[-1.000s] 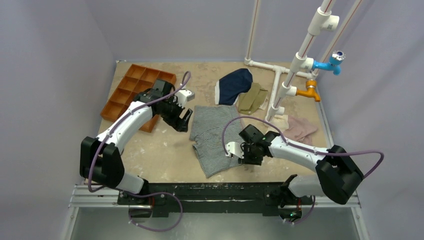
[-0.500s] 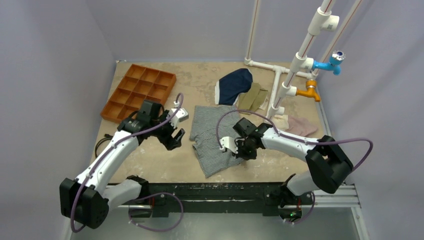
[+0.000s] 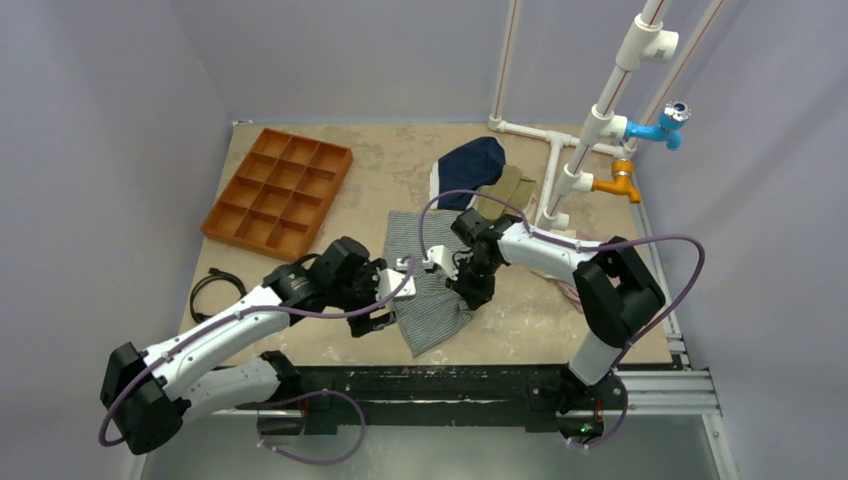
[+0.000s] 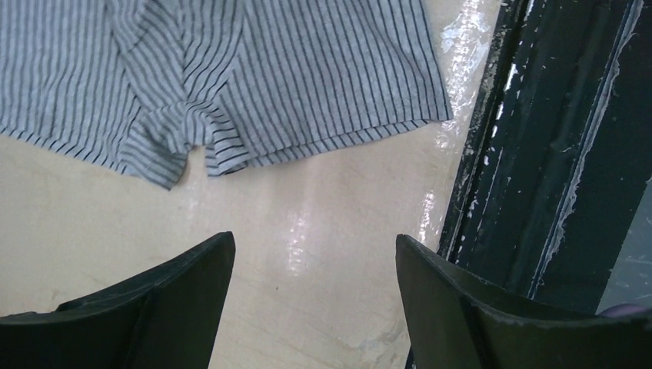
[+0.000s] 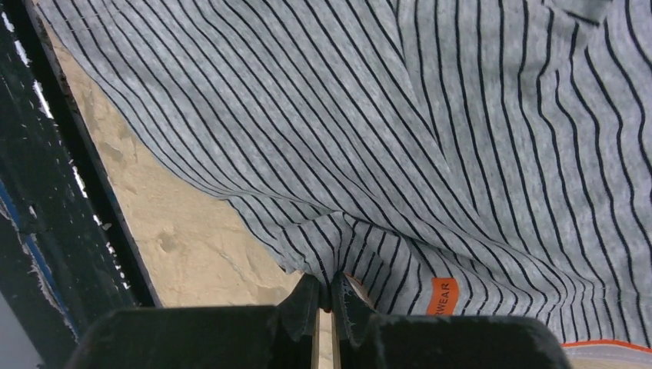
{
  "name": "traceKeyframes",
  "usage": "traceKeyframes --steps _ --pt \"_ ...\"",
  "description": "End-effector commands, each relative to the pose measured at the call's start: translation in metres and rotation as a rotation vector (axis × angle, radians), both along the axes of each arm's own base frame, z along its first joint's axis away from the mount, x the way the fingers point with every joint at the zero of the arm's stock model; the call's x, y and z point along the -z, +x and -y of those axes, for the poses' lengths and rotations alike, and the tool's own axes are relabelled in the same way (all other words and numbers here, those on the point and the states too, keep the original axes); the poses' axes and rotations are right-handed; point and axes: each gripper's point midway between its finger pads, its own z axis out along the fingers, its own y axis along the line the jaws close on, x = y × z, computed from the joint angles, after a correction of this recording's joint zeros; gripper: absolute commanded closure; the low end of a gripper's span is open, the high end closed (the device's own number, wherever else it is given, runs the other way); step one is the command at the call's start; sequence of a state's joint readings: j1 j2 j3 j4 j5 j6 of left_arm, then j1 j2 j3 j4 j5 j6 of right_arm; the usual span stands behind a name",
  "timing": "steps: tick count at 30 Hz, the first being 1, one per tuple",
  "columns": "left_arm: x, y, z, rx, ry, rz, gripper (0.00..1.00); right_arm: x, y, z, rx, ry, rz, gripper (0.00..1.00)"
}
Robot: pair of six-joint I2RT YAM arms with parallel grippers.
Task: Roll the underwear
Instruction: Fold the underwear at the center of the board.
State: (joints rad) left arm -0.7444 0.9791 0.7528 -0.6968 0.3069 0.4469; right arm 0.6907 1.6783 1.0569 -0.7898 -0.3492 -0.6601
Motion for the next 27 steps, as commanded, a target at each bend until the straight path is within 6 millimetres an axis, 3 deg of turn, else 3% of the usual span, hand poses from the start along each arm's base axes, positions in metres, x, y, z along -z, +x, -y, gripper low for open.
traceKeyframes --steps 1,7,14,19,27 --pt "0.007 0.003 0.026 0.041 0.011 0.017 0.25 -0.013 0.005 0.002 0.071 0.033 -0.081 1.0" --pt "0.014 -0.004 0.053 0.102 0.045 0.049 0.27 -0.019 0.018 0.007 0.128 0.059 -0.133 1.0" --pt "0.015 -0.008 0.099 0.149 0.085 0.093 0.29 -0.011 0.022 0.008 0.188 0.06 -0.193 1.0" --pt "0.027 -0.024 0.131 0.185 0.124 0.079 0.34 -0.007 0.024 0.01 0.22 0.05 -0.201 1.0" --pt "0.059 -0.045 0.135 0.231 0.23 0.05 0.43 -0.009 0.025 0.012 0.231 0.048 -0.192 1.0"
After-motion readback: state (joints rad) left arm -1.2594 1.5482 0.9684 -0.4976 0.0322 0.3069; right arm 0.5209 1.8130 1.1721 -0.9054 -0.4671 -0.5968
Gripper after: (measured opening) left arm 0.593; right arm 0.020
